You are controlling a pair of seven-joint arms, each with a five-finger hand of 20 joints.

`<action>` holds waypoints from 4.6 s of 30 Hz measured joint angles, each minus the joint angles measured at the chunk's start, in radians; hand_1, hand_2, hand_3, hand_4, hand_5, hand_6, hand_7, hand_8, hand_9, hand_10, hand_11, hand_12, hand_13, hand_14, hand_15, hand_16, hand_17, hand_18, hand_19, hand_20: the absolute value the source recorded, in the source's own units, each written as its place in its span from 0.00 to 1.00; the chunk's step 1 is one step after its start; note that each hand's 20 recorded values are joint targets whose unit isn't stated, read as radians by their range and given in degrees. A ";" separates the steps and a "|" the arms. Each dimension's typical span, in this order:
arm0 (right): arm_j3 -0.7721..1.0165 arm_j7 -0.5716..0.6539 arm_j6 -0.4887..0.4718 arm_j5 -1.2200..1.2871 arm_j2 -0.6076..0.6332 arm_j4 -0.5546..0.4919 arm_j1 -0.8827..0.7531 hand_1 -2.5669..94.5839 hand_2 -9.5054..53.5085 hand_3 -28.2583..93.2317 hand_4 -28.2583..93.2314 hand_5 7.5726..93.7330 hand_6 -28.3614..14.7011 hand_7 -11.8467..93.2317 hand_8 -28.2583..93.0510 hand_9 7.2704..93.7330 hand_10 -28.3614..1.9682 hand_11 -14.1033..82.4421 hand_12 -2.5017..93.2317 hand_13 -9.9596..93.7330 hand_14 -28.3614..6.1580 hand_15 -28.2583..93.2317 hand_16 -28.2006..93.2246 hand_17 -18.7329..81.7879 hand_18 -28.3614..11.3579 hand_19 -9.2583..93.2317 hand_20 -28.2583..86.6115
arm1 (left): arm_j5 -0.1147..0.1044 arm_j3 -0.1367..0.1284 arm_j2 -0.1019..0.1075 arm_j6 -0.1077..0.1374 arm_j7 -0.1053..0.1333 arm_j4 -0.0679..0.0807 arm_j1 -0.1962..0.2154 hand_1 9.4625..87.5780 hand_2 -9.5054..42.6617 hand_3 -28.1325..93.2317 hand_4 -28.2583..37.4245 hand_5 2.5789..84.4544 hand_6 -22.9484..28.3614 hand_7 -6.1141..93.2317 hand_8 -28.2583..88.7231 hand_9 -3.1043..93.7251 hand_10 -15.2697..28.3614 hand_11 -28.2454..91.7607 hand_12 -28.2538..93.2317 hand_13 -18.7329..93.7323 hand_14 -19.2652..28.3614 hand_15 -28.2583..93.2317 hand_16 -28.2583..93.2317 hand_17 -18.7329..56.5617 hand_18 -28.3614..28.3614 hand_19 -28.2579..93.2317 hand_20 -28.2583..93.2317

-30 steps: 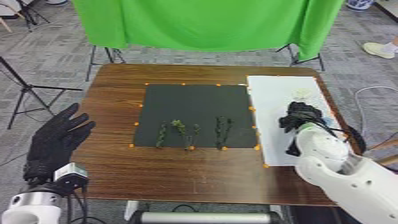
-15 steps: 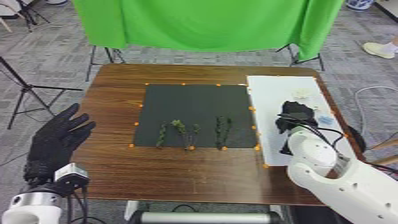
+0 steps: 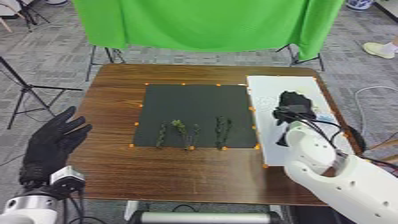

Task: Arrange flowers

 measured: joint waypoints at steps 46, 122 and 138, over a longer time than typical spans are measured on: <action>-0.497 -0.148 0.050 0.191 -0.640 0.261 0.391 0.54 0.00 0.92 0.00 0.83 0.63 0.39 0.24 0.93 0.63 0.41 0.36 0.83 0.58 0.85 0.37 0.58 0.11 1.00 0.69 | -0.002 -0.012 0.027 -0.042 0.006 0.058 -0.115 0.19 0.30 0.90 0.11 0.42 0.64 0.20 0.16 0.38 0.80 0.45 0.31 0.39 0.95 0.63 0.16 0.10 0.91 0.69 0.22; 0.227 -0.255 -0.336 0.192 -0.396 -0.209 -0.052 0.36 0.03 0.96 0.00 0.60 0.53 0.35 0.10 0.63 0.33 0.45 0.17 0.70 0.44 0.88 0.32 0.50 0.12 1.00 0.65 | 0.009 -0.033 -0.006 -0.011 -0.014 -0.010 0.023 0.19 0.30 0.90 0.11 0.43 0.65 0.20 0.16 0.39 0.81 0.46 0.31 0.39 0.96 0.64 0.16 0.10 0.91 0.69 0.22; 0.471 -0.140 -0.161 0.169 -0.036 -0.190 -0.410 0.36 0.02 0.97 0.00 0.57 0.52 0.34 0.10 0.59 0.33 0.40 0.17 0.71 0.49 0.89 0.31 0.50 0.12 1.00 0.63 | 0.005 0.000 -0.009 -0.007 0.011 -0.012 0.045 0.19 0.30 0.90 0.11 0.43 0.65 0.20 0.16 0.39 0.80 0.46 0.31 0.39 0.96 0.64 0.16 0.10 0.91 0.69 0.22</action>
